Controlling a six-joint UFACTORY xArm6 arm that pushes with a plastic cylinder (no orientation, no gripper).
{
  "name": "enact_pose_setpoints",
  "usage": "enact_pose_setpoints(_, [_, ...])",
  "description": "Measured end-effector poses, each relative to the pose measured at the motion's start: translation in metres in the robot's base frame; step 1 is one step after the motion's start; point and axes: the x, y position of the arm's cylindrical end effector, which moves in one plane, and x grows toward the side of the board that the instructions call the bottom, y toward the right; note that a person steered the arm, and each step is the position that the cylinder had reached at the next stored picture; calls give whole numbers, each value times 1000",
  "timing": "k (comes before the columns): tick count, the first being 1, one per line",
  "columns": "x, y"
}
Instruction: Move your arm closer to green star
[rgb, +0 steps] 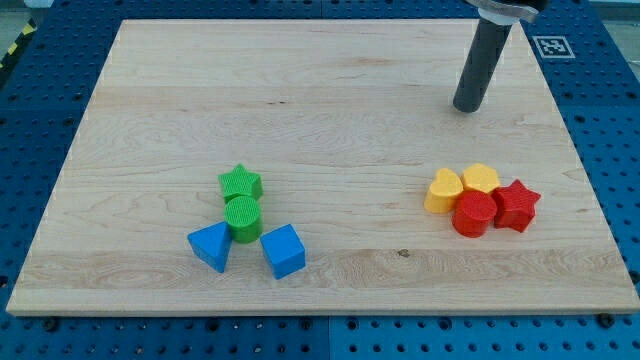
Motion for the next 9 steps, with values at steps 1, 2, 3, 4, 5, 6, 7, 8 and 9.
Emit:
enact_pose_setpoints(1, [0, 0])
enact_pose_setpoints(2, [11, -1])
enact_pose_setpoints(3, [19, -52])
enact_pose_setpoints(4, [19, -121])
enact_pose_setpoints(5, [33, -174])
enact_pose_setpoints(6, [64, -228])
enact_pose_setpoints(7, [82, -247])
enact_pose_setpoints(8, [85, -226])
enact_pose_setpoints(9, [110, -207])
